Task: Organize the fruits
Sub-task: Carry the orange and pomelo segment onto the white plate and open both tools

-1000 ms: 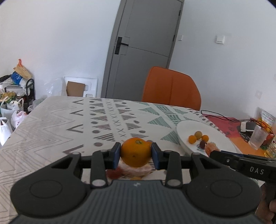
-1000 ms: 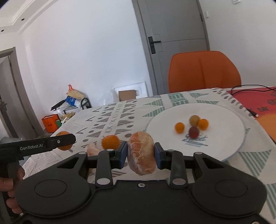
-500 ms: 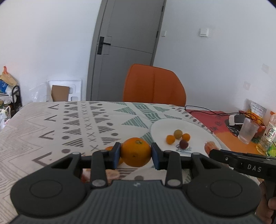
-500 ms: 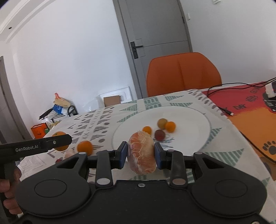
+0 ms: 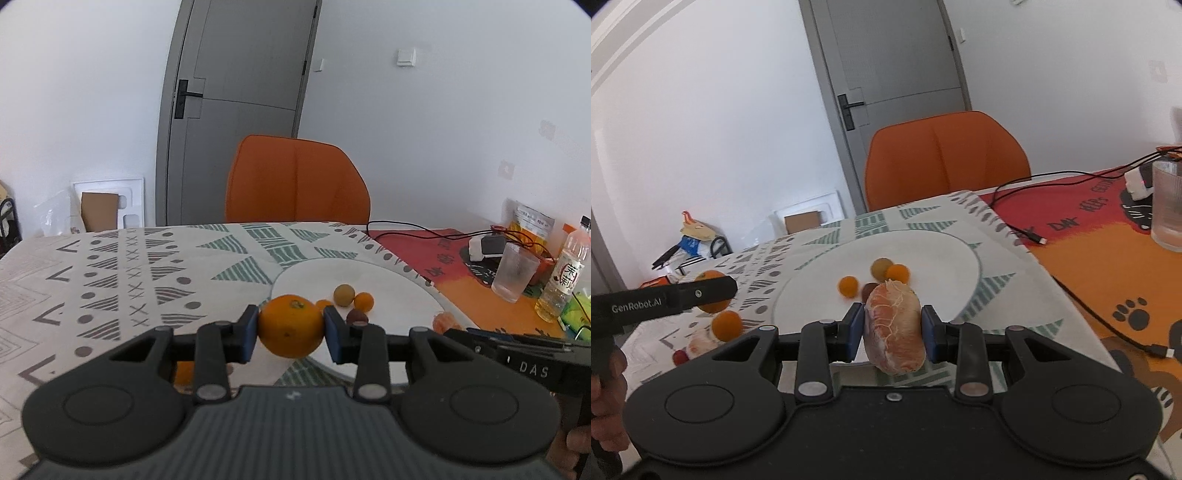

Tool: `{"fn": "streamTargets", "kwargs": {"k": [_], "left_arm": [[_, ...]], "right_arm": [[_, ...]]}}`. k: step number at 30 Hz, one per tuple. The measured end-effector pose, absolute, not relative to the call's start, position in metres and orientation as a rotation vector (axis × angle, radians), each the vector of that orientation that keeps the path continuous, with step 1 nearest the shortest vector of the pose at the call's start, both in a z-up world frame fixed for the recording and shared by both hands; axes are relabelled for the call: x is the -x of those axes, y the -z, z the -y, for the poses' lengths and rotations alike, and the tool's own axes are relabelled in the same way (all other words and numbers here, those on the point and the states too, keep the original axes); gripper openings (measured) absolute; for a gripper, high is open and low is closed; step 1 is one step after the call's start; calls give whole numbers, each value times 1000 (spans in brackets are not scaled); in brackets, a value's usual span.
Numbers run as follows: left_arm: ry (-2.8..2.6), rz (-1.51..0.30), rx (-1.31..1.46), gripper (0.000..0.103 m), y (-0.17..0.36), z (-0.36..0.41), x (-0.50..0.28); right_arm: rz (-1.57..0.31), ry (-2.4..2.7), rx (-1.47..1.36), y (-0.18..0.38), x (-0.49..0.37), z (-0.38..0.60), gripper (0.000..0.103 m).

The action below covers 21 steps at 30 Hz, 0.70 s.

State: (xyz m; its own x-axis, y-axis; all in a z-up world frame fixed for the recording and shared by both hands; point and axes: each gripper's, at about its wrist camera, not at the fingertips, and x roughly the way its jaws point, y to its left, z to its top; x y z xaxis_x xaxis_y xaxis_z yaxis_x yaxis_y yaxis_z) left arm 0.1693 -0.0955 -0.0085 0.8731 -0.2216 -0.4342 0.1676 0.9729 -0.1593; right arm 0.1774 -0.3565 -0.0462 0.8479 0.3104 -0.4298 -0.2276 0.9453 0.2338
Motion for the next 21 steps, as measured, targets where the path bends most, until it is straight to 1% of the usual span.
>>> {"fn": "streamTargets", "kwargs": {"k": [21], "left_arm": [[257,-511,103,36,25,128,-211]], "right_arm": [[-465,-226,-160,48,-209,379,32]]}}
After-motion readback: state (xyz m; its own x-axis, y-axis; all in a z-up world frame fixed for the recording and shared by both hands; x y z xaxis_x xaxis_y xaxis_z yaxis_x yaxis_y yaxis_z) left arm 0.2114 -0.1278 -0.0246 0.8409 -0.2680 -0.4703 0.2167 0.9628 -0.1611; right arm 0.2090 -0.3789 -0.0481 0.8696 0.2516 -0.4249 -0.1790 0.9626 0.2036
